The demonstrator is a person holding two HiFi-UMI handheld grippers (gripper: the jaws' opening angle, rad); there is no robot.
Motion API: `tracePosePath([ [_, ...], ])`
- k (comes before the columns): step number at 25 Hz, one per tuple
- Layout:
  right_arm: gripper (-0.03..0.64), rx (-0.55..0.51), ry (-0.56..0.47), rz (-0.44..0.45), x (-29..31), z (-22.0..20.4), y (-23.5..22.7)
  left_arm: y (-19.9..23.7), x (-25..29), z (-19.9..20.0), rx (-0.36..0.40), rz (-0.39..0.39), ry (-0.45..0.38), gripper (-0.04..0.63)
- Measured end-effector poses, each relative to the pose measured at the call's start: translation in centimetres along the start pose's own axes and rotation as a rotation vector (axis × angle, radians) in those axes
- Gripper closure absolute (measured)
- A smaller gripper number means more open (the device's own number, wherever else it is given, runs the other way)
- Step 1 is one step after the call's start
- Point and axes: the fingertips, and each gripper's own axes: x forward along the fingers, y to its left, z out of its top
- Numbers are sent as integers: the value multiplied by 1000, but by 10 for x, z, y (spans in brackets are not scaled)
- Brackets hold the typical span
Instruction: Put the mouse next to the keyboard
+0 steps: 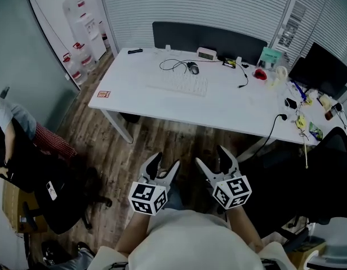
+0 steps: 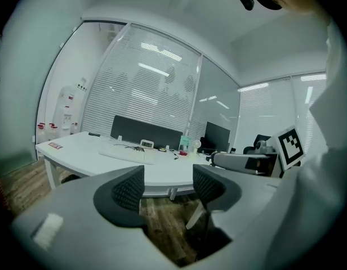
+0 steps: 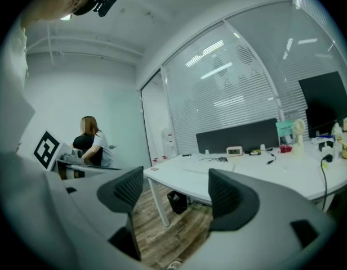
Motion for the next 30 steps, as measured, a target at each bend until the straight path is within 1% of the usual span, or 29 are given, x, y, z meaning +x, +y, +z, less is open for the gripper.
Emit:
tracePosePath([
  [8, 265, -12, -2, -10, 86, 26, -24, 68, 57, 34, -6, -13, 4, 337],
  [19, 264, 2, -6, -70, 185, 53, -48, 154, 114, 79, 14, -46, 16, 337],
  [30, 264, 32, -32, -122, 273, 64, -74, 224, 170, 98, 38, -105, 50, 337],
])
